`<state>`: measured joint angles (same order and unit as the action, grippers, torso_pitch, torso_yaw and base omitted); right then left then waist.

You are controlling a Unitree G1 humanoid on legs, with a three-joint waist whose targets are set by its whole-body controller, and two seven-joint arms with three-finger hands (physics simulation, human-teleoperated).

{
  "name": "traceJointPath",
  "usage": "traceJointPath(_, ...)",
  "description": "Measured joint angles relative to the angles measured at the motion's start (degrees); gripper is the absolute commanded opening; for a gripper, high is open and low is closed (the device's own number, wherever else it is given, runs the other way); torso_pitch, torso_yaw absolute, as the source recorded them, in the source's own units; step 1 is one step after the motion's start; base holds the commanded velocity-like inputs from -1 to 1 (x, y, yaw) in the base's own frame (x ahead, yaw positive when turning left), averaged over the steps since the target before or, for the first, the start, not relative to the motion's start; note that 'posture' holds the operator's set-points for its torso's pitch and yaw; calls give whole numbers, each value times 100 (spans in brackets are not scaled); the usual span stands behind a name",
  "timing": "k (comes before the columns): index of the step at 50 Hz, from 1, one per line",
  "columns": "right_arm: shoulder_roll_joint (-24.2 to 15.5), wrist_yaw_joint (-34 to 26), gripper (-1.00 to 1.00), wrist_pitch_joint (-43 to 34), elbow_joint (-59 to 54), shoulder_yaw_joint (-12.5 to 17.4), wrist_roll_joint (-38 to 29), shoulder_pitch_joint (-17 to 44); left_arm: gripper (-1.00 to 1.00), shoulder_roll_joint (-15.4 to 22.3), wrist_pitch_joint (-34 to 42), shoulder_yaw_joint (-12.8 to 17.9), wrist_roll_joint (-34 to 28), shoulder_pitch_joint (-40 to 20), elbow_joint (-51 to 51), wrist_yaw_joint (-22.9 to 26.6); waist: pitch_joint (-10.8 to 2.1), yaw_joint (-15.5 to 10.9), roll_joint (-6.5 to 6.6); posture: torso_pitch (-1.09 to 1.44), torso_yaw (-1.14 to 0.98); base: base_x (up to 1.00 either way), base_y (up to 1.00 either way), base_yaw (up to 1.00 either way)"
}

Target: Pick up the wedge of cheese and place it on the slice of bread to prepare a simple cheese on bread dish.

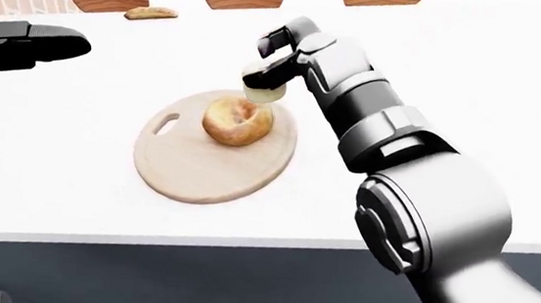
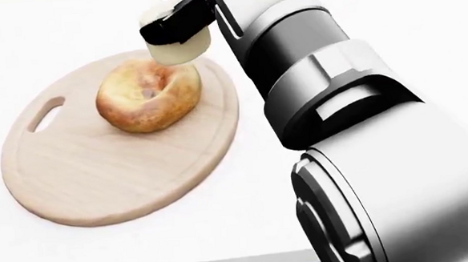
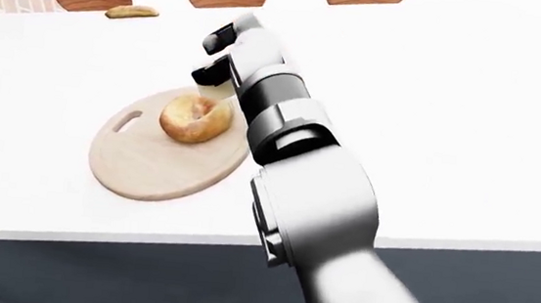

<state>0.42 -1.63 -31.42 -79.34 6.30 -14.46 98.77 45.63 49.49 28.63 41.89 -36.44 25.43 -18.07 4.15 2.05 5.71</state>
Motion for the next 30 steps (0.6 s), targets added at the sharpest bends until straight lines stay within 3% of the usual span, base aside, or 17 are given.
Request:
traceJointPath(8,257,-96,-100,326,-56,-120,-312,-12,100,-31,-11,-30,12,-22,11,-6,-11,-13,4,0,0,0,0,0)
traceJointPath(23,614,-173,-100,518,-127,91,-521,47,100,-41,-5,-21,112,-34,-6,-41,-19,-5,7,0,0,0,0,0)
traceJointPath(25,646,-224,-100,494,-132,-47,-625,88,100,-40,-14,-15,141,-23,-19,-30,-18,-8,7,0,0,0,0,0)
traceJointPath(30,587,-160,-100,417,-124,198,-576,146,100,-32,-84,43,173,12,-122,-40,-26,-14,-8,0,0,0,0,0)
